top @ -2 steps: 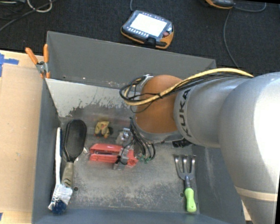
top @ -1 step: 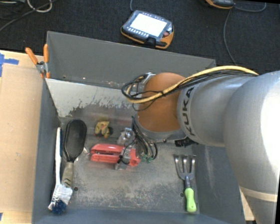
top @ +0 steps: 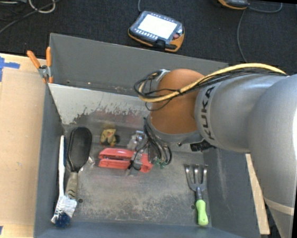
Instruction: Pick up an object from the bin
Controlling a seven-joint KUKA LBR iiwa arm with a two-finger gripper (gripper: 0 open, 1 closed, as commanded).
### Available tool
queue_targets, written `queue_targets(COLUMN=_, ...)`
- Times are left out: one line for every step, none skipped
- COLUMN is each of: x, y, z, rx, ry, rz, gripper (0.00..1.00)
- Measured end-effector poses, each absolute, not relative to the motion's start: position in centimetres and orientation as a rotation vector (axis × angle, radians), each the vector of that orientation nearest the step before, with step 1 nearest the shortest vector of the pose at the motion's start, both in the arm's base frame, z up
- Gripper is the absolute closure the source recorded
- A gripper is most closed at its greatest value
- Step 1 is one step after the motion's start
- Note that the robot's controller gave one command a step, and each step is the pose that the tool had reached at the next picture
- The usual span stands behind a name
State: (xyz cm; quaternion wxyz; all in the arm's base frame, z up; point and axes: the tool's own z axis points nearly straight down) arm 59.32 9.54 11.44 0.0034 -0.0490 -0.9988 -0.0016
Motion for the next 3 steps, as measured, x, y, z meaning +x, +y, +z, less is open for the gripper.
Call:
queue_targets(x=59.4, y=9.5, z=13.7, rx=-0.154, ry=-3.135, rz=-0.006, gripper=1.00)
queue_targets(x=59.4, y=9.5, z=14.6, rx=-0.154, ry=-3.133, rz=-0.006, gripper=1.00)
queue_targets(x=59.3, y=9.5, z=15.2, rx=-0.154, ry=-3.131, rz=-0.006, gripper=1.00)
